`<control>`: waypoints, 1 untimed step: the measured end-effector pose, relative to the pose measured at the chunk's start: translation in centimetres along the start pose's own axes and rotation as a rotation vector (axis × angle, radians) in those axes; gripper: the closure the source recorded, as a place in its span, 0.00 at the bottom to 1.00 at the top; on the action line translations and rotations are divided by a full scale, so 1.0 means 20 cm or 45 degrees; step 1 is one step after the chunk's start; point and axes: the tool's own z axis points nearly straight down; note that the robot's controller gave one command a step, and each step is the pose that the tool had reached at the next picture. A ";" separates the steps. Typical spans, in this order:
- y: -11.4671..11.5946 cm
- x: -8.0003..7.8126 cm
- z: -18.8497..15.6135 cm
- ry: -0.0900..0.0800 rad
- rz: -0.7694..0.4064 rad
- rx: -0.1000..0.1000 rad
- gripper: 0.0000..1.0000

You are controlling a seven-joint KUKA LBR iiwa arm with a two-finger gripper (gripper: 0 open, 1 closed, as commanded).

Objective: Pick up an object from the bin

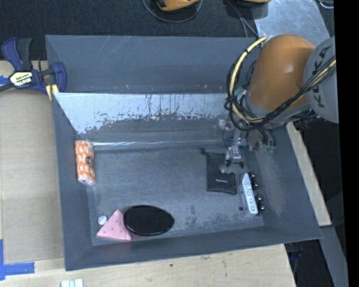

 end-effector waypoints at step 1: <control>0.00 0.01 0.03 -0.005 -0.004 -0.001 0.00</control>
Offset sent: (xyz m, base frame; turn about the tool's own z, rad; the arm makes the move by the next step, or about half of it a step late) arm 0.0230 0.0044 -0.0843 0.1335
